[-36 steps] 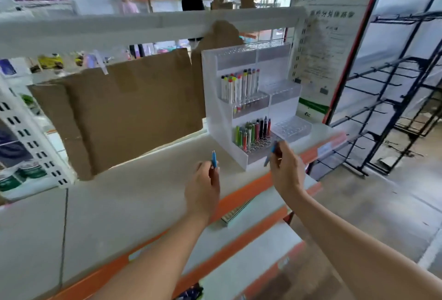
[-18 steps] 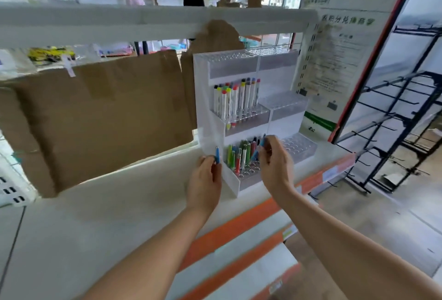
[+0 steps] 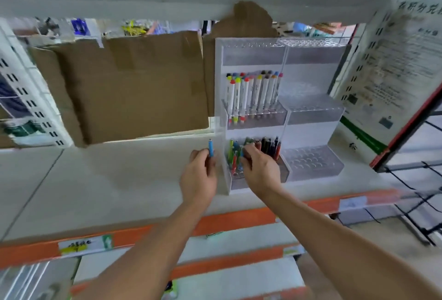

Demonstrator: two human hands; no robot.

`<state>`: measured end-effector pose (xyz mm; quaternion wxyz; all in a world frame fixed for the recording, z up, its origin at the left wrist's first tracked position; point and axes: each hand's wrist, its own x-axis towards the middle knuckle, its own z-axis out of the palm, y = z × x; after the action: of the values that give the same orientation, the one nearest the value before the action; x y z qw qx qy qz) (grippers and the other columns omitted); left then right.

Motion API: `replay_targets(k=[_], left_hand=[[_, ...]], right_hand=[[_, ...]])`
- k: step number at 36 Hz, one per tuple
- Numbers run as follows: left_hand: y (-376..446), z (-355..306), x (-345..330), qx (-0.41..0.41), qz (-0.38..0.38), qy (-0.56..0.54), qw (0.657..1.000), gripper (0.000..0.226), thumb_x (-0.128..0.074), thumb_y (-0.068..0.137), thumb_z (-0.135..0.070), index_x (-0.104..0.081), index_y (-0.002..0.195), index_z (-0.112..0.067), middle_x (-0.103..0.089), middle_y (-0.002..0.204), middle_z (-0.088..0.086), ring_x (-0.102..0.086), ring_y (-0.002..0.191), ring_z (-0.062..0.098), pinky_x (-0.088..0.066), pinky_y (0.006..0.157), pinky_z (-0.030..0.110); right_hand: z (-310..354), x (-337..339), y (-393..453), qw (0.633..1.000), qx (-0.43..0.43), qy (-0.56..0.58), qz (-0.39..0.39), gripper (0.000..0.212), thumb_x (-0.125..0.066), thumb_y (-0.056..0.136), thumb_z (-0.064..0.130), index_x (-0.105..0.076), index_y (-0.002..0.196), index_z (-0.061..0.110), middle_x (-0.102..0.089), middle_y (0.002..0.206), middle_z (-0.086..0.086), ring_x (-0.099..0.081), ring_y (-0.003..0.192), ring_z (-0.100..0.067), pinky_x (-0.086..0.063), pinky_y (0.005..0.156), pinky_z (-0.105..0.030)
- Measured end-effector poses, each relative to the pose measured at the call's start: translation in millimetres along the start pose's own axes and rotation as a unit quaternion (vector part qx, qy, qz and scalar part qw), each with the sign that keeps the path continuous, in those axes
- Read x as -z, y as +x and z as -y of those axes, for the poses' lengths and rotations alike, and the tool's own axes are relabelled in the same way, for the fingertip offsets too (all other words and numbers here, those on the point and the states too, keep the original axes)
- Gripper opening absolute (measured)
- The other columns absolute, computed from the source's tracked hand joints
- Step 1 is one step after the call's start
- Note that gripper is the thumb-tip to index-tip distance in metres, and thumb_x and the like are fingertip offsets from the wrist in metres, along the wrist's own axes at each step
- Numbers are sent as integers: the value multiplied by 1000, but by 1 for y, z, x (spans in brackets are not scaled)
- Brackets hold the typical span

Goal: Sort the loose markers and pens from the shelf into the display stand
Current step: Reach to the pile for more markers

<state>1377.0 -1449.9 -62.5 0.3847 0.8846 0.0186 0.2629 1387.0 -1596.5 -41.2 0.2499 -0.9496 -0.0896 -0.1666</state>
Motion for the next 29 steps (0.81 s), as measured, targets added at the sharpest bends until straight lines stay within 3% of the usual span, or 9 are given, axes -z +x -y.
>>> replay_targets(k=[12, 16, 20, 23, 26, 29], left_hand=[[-2, 3, 6, 13, -26, 15, 999, 17, -52, 95, -15, -63, 106, -9, -60, 98, 8, -59, 72, 34, -50, 61, 43], [-3, 0, 7, -2, -24, 5, 1000, 16, -52, 95, -14, -63, 105, -7, -60, 98, 8, -59, 71, 34, -50, 61, 43], [0, -9, 9, -50, -19, -3, 999, 17, -51, 95, -16, -62, 103, -5, -60, 96, 8, -58, 70, 34, -48, 58, 40], [2, -19, 8, -103, -15, -30, 994, 31, -40, 93, -27, -61, 98, -5, -58, 92, 7, -57, 70, 32, -48, 56, 43], [1, -29, 6, -117, -12, -72, 990, 36, -33, 90, -31, -59, 96, -7, -56, 90, 5, -56, 69, 29, -46, 56, 46], [-1, -35, 6, -125, -8, -83, 989, 32, -37, 93, -33, -60, 99, -12, -56, 90, 0, -55, 72, 20, -46, 59, 39]], right_hand=[[-3, -6, -3, 999, -24, 4, 22, 12, -47, 96, 20, -39, 88, 19, -49, 74, 2, -47, 65, -25, -23, 48, -31], [-6, -5, -2, 1000, -19, -17, -10, 14, -54, 94, 31, -52, 94, 17, -53, 87, 5, -55, 72, -23, -30, 55, -29], [3, 3, -2, 987, 0, 96, -130, 14, -62, 90, 29, -61, 89, 15, -50, 77, 12, -44, 58, -9, -27, 48, -25], [24, 10, 6, 973, 54, 192, -114, 12, -62, 90, 23, -66, 88, 12, -59, 81, 5, -52, 66, -9, -43, 58, -26], [39, 14, 8, 965, 57, 235, -99, 5, -65, 86, 12, -69, 86, 9, -56, 77, 6, -49, 67, -7, -39, 65, -11], [38, 16, 6, 959, 32, 260, -112, 7, -63, 87, 6, -68, 84, 8, -57, 75, 6, -51, 63, -4, -41, 64, -12]])
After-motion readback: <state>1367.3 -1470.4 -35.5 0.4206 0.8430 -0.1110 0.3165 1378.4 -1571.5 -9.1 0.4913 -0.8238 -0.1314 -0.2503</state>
